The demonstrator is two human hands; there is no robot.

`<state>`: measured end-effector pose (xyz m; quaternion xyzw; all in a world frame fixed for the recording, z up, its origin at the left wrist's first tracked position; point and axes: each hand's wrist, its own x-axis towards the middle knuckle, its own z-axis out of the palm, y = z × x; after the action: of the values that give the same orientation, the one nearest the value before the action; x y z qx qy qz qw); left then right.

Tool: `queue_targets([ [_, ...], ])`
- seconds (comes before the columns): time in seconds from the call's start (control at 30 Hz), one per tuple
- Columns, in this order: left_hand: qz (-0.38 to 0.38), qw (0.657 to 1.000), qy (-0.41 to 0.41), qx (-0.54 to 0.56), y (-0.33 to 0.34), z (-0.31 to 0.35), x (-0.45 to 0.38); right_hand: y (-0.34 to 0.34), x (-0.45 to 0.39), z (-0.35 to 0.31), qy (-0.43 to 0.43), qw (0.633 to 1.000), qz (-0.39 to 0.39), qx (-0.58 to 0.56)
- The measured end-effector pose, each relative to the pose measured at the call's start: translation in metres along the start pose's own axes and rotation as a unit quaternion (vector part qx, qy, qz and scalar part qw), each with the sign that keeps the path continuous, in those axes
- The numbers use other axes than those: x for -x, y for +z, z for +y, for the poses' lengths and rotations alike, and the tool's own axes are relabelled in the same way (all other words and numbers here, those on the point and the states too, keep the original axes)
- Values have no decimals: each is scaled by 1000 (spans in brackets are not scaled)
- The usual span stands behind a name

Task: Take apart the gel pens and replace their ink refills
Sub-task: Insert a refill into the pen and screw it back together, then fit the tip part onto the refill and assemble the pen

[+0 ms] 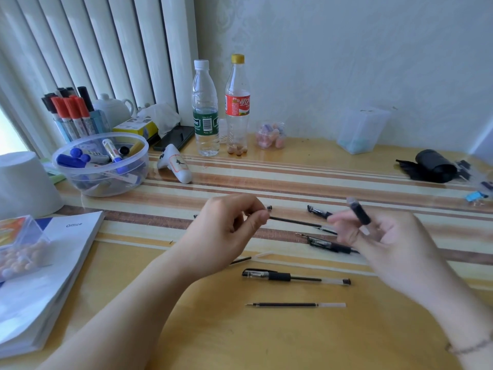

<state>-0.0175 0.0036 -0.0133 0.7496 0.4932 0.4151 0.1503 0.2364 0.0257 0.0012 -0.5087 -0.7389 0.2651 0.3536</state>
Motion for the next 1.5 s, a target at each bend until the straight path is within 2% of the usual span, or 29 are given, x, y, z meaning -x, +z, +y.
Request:
queue_targets([
  [0.17, -32, 998, 2, -62, -3, -6, -1, -2, -2, 0, 15, 998, 15, 63],
  [0.23, -78, 987, -24, -139, -15, -13, -1, -7, -4, 5, 23, 994, 41, 100],
  [0.33, -195, 949, -43, -243, -26, -19, 0, -10, -10, 16, 33, 991, 46, 124],
  [0.4, -236, 936, -55, -255, -28, -17, 1, -5, -11, 16, 30, 991, 31, 125],
  [0.5, -257, 930, -72, -252, -27, -16, 2, 7, -9, 14, -1, 994, -4, 108],
  [0.7, -251, 915, -40, -312, -18, -11, 3, 22, -5, 14, -34, 991, -49, 123],
  [0.83, -248, 905, -48, -343, -24, -15, 2, 25, -6, 14, -41, 989, -43, 133],
  [1.03, -149, 924, -98, -339, -41, -22, -2, 46, -10, 3, -58, 975, -87, 194],
  [1.2, -160, 933, -86, -311, -30, -19, -2, 52, -10, 3, -77, 965, -105, 228],
  [1.3, -174, 933, -61, -309, -23, -17, -1, 44, -9, 5, -82, 976, -95, 176],
  [1.4, -158, 937, -47, -308, -22, -17, -1, 28, -7, 10, -83, 991, -49, 93],
  [1.5, -125, 946, -40, -295, -19, -17, -1, 19, -7, 15, -88, 992, -19, 94],
])
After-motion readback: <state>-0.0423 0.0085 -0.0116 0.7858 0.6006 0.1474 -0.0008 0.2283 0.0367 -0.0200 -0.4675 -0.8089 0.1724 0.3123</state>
